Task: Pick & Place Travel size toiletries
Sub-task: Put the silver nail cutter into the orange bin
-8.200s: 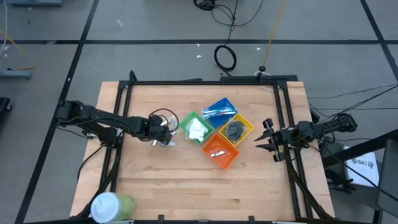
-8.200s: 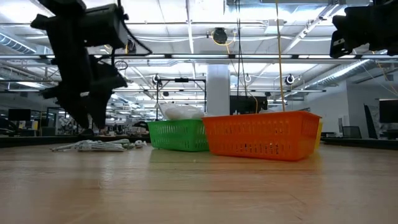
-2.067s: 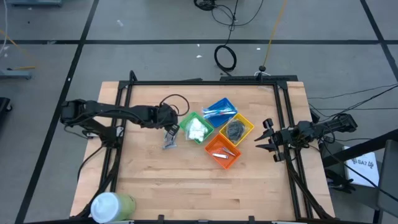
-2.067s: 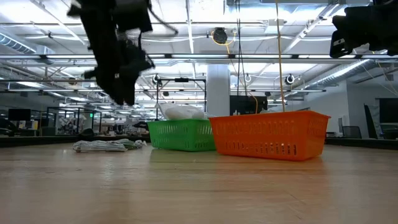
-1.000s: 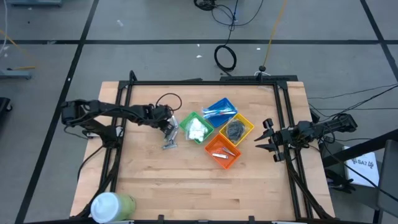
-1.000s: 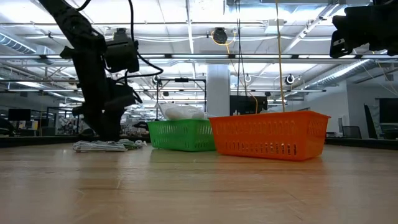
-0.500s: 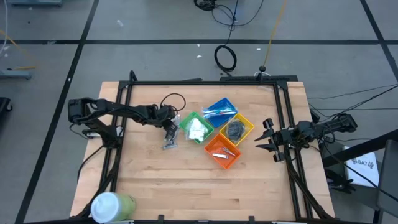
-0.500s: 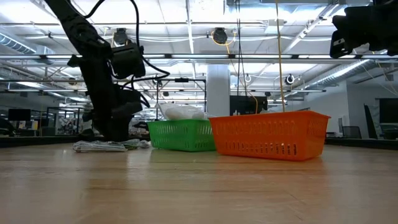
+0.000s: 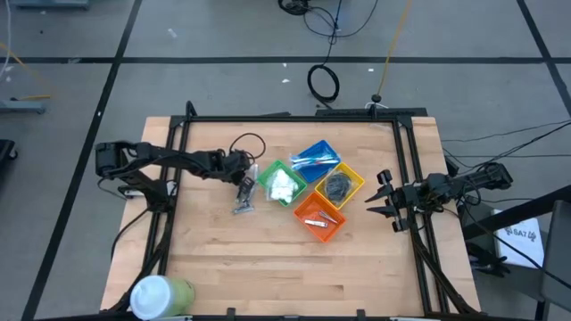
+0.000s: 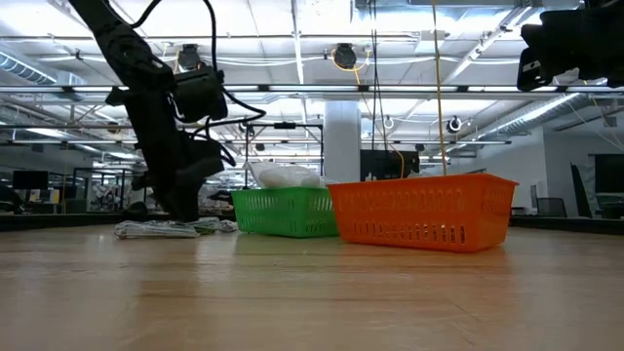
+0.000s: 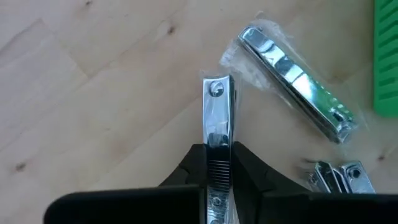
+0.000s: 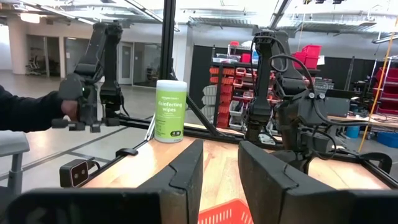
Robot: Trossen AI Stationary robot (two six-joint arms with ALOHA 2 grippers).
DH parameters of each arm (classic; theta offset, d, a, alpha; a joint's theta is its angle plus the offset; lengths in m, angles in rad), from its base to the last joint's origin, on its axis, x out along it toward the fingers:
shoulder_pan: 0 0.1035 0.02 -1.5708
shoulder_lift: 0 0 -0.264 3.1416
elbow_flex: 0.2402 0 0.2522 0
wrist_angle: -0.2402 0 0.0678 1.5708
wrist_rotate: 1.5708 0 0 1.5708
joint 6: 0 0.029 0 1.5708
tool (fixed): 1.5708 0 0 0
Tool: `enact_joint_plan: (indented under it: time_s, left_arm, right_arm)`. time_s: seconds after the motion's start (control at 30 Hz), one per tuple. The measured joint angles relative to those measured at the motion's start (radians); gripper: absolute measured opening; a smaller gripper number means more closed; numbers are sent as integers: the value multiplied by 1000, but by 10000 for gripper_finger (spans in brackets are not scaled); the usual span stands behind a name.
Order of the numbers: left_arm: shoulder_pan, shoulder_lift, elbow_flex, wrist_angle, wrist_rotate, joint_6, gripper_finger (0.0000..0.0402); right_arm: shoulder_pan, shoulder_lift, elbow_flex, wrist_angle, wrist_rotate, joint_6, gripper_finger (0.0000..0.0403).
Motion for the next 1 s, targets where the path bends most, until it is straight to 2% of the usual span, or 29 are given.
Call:
enact_joint_plan:
  time_s: [0.17, 0.4, 0.6, 0.7, 0.77, 1.0]
  left_arm:
    - [-22, -97, -7, -31, 10, -8, 39]
    - [-92, -257, -4, -8, -48, -33, 26]
    - [-198, -346, -3, 206, -24, -10, 27]
    - [-259, -351, 1, 353, -10, 25, 31]
    - [-295, -338, 33, 387, -13, 56, 29]
    - [-373, -186, 257, 323, -48, 172, 26]
  right_arm:
    - [0, 0, 0, -1, 0, 0, 91]
    - [0, 0, 0, 0, 0, 0, 91]
    - [0, 0, 0, -1, 0, 0, 91]
    - [0, 0, 0, -1, 0, 0, 91]
    - [0, 0, 0, -1, 0, 0, 91]
    - [0, 0, 0, 0, 0, 0, 91]
